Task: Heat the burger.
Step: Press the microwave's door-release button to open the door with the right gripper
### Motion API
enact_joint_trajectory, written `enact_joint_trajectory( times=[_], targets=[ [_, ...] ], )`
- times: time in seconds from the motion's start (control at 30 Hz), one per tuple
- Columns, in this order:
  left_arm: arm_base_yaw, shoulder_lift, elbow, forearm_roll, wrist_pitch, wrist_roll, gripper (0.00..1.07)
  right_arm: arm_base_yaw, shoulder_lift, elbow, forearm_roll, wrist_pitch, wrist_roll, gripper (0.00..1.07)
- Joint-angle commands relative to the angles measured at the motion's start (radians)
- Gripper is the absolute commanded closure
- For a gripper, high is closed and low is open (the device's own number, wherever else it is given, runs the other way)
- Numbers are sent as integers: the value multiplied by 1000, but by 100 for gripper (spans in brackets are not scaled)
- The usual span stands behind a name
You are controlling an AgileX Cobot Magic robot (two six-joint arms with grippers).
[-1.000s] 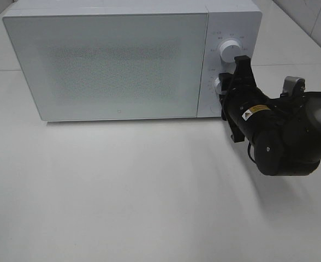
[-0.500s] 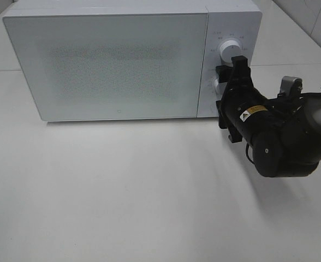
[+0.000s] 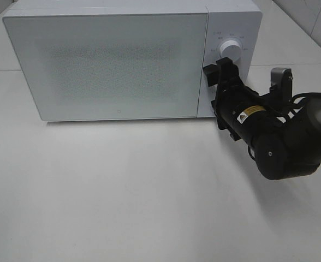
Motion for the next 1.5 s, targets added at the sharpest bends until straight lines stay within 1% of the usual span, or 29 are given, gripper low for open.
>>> enact_joint_trajectory(
  times=[0.03, 0.23, 0.3, 0.33, 0.37, 0.4, 0.47, 0.63, 0.7, 0.73, 0.8, 0.83, 0.87, 0.93, 0.97, 1.0, 1.07, 1.1, 1.17, 1.2, 1.23, 1.27, 1.3, 1.33, 1.37, 1.4, 1.43, 1.47, 1.5],
  targets=[
    [1, -6, 3, -4, -12, 2, 106, -5, -20, 17, -25, -113, -74, 34],
    [1, -6, 3, -4, -12, 2, 106, -5, -20, 59, -57, -121, -164, 34],
    [1, -6, 3, -4, -12, 2, 106, -5, -20, 65, -110, -121, -228, 34],
    [1, -6, 3, -4, -12, 2, 106, -5, -20, 65, -110, -121, -228, 34],
    [1, -6, 3, -4, -12, 2, 106, -5, -22, 65, -155, -121, -287, 34],
    [1, -6, 3, -4, -12, 2, 106, -5, -22, 65, -155, -121, -287, 34],
    [1, -6, 3, -4, -12, 2, 106, -5, -33, 65, -203, -119, -378, 34],
    [1, -6, 3, -4, -12, 2, 106, -5, -56, 66, -246, -111, -508, 34],
    [1, -6, 3, -4, -12, 2, 106, -5, -74, 66, -293, -103, -616, 34],
    [1, -6, 3, -4, -12, 2, 106, -5, -74, 66, -293, -103, -616, 34],
    [1, -6, 3, -4, -12, 2, 106, -5, -100, 66, -351, -51, -727, 34],
    [1, -6, 3, -4, -12, 2, 106, -5, -100, 66, -351, -51, -727, 34],
    [1, -6, 3, -4, -12, 2, 106, -5, -122, 66, -382, 22, -812, 34],
    [1, -6, 3, -4, -12, 2, 106, -5, -138, 66, -391, 67, -856, 34],
    [1, -6, 3, -4, -12, 2, 106, -5, -175, 66, -406, 153, -934, 34],
    [1, -6, 3, -4, -12, 2, 106, -5, -175, 66, -406, 153, -934, 34],
    [1, -6, 3, -4, -12, 2, 106, -5, -234, 63, -418, 315, -1047, 34],
    [1, -6, 3, -4, -12, 2, 106, -5, -234, 63, -418, 315, -1047, 34],
    [1, -6, 3, -4, -12, 2, 106, -5, -289, 48, -418, 504, -1129, 34],
    [1, -6, 3, -4, -12, 2, 106, -5, -289, 48, -418, 504, -1129, 34],
    [1, -6, 3, -4, -12, 2, 106, -5, -321, 30, -418, 652, -1162, 35],
    [1, -6, 3, -4, -12, 2, 106, -5, -337, 20, -418, 714, -1170, 35],
    [1, -6, 3, -4, -12, 2, 106, -5, -337, 20, -418, 714, -1170, 35],
    [1, -6, 3, -4, -12, 2, 106, -5, -365, -13, -418, 863, -1184, 37],
    [1, -6, 3, -4, -12, 2, 106, -5, -375, -32, -418, 920, -1184, 38],
    [1, -6, 3, -4, -12, 2, 106, -5, -375, -32, -418, 920, -1184, 38],
    [1, -6, 3, -4, -12, 2, 106, -5, -395, -76, -418, 1059, -1184, 40],
    [1, -6, 3, -4, -12, 2, 106, -5, -395, -76, -418, 1059, -1184, 40],
    [1, -6, 3, -4, -12, 2, 106, -5, -406, -121, -418, 1190, -1183, 41]
  ],
)
